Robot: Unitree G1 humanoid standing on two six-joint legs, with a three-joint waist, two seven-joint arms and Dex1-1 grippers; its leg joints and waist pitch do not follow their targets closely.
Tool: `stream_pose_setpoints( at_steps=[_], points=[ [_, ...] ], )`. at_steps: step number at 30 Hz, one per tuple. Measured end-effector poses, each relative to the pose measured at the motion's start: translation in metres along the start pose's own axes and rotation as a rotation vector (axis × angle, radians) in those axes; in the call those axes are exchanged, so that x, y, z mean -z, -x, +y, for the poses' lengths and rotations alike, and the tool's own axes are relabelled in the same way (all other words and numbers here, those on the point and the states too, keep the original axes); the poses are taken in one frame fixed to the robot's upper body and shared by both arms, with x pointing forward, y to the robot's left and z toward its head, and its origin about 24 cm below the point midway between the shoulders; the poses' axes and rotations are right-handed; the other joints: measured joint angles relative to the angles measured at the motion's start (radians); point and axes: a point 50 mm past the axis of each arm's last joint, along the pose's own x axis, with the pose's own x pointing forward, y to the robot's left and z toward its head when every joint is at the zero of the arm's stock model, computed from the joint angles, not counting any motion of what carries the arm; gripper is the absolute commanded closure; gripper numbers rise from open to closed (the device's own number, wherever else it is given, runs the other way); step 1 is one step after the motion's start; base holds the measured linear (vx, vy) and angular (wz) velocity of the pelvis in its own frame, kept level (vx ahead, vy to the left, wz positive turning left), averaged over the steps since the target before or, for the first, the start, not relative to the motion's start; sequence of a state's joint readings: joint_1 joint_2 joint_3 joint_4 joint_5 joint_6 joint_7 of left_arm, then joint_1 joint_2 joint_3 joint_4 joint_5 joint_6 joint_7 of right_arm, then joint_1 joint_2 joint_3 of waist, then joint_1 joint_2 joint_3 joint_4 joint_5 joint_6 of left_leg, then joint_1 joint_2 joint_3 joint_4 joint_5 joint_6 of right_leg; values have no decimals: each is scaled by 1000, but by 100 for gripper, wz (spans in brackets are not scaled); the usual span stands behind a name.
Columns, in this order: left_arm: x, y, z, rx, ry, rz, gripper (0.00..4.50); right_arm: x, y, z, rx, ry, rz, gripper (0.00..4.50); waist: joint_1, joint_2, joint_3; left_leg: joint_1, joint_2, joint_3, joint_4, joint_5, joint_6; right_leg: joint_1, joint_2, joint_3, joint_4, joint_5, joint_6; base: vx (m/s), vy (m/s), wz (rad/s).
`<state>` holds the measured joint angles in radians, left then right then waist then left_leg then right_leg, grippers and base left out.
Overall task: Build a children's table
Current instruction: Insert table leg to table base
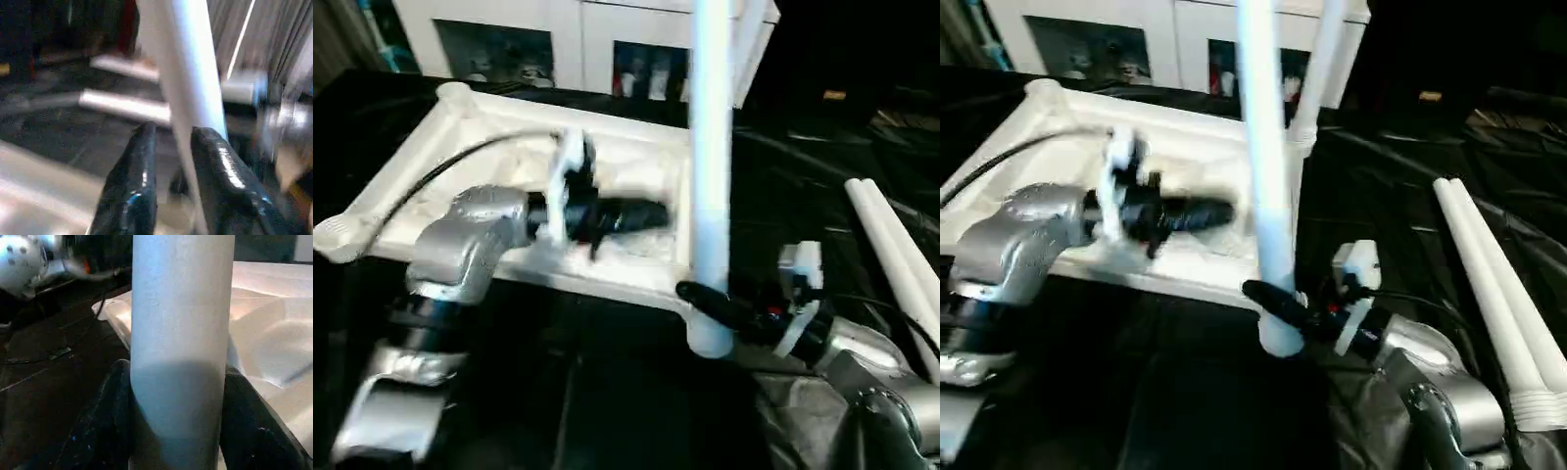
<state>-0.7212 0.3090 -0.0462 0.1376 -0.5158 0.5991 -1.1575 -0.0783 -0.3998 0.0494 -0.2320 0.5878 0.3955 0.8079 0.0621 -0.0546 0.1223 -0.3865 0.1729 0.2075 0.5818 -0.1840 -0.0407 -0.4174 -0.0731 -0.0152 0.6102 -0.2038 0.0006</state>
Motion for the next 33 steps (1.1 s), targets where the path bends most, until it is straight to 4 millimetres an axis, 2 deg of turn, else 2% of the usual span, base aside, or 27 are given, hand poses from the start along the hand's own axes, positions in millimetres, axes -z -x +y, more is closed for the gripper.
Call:
stream_pose_setpoints(
  at_steps=[10,12,16,18,19,20,23,26,28,29,30,33],
  points=[
    [1,-27,-8,-4,152,-134,203,1,-4,-3,4,26,27,267,6,-3,-2,-1,0,0,12,2,3,3,-2,0,6,6,1,0,0,0],
    [-3,-31,-11,0,148,-154,175,2,-8,-1,-15,37,43,267,7,-4,-3,-1,0,0,13,4,7,3,-2,0,7,6,1,0,0,0],
    [-5,-36,-12,-26,142,-172,166,1,-9,-3,-11,50,51,267,18,-4,-4,-1,0,-1,18,5,7,4,-2,0,11,6,2,0,0,0],
    [-4,-38,-9,-57,159,-180,165,4,-8,-5,1,45,62,267,25,-4,-4,-1,0,-1,21,5,8,4,-3,0,14,6,2,0,0,0],
    [-4,-38,-8,-62,162,-181,194,4,-8,-5,2,44,63,267,26,-4,-4,-1,0,-1,21,5,8,4,-3,0,15,6,2,0,0,0],
    [-4,-38,-7,-66,164,-182,202,4,-8,-5,2,45,62,267,27,-4,-4,-1,0,-1,22,6,9,4,-3,0,17,6,1,0,0,0],
    [-10,-36,-5,-85,154,-192,206,3,-8,-6,6,51,64,267,28,-5,-4,-1,0,-1,22,7,7,4,-3,0,18,8,1,0,0,0],
    [-14,-35,-4,-94,134,-187,245,3,-8,-6,13,58,66,267,28,-5,-6,0,0,-2,23,8,6,5,-3,0,18,10,2,0,0,0],
    [-14,-34,-4,-95,125,-173,245,3,-8,-7,17,64,71,267,28,-6,-7,0,0,-2,24,8,6,5,-3,0,18,12,2,0,0,0],
    [-13,-35,-4,-91,111,-164,251,4,-8,-7,14,60,75,211,28,-6,-7,-1,0,-2,25,8,7,6,-3,0,18,12,2,0,0,0],
    [-13,-35,-4,-93,101,-154,271,5,-8,-7,14,56,77,197,28,-5,-8,0,0,-2,26,9,7,6,-3,0,18,13,2,0,0,0],
    [-9,-36,-5,-85,78,-92,270,2,-10,-8,2,57,71,177,28,-4,-9,0,0,-3,27,9,8,7,-3,0,18,14,2,0,0,0]
  ],
)
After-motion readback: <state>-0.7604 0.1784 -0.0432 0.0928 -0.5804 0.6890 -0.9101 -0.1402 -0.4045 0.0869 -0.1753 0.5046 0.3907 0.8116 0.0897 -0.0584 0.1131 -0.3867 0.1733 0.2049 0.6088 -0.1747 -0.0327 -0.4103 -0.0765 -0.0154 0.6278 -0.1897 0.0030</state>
